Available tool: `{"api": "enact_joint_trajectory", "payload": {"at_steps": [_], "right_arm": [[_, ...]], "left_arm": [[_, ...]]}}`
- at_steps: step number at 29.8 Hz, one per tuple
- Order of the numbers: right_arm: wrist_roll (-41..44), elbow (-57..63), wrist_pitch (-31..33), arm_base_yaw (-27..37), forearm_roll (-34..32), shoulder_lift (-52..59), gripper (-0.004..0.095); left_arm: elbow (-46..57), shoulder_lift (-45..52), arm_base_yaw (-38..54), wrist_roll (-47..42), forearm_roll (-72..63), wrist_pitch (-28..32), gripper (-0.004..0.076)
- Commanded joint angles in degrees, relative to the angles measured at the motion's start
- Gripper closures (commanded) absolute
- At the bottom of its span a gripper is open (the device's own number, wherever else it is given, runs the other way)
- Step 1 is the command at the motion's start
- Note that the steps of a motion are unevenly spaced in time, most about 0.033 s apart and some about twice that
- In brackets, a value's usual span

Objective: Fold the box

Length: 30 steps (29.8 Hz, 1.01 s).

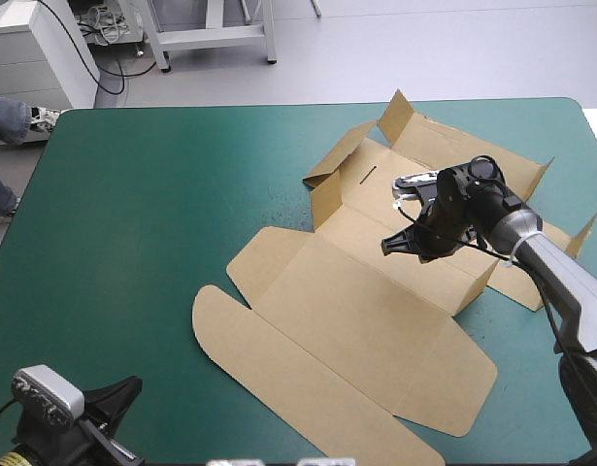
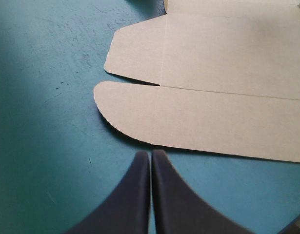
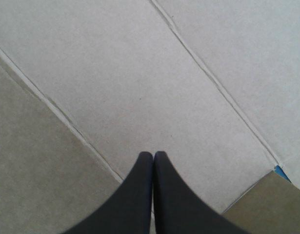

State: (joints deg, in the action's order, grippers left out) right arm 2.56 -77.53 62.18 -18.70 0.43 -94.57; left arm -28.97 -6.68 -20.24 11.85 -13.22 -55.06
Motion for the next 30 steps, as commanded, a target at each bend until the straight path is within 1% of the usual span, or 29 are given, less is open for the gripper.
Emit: {"api": "enact_joint_trajectory", "payload": {"at_steps": [1, 24, 27, 30], "right_arm": [[-0.3, -1.3, -1.0, 0.1, 0.0, 2.2, 0.0924], [-0.4, -1.3, -0.9, 0.1, -0.4, 2.2, 0.0924], [-0.4, -1.4, 0.6, 0.1, -0.4, 2.2, 0.0924], [-0.4, -2.1, 4.4, 0.1, -1.7, 2.2, 0.0924]], "left_arm": [[-1.3, -0.9, -0.2, 0.0, -1.2, 3.7, 0.0731], [-1.3, -0.9, -0.2, 0.0, -1.2, 3.7, 0.0731], [-1.3, -0.9, -0.2, 0.0, -1.2, 3.7, 0.0731], [-1.3, -0.9, -0.2, 0.0, -1.2, 3.7, 0.0731]]}}
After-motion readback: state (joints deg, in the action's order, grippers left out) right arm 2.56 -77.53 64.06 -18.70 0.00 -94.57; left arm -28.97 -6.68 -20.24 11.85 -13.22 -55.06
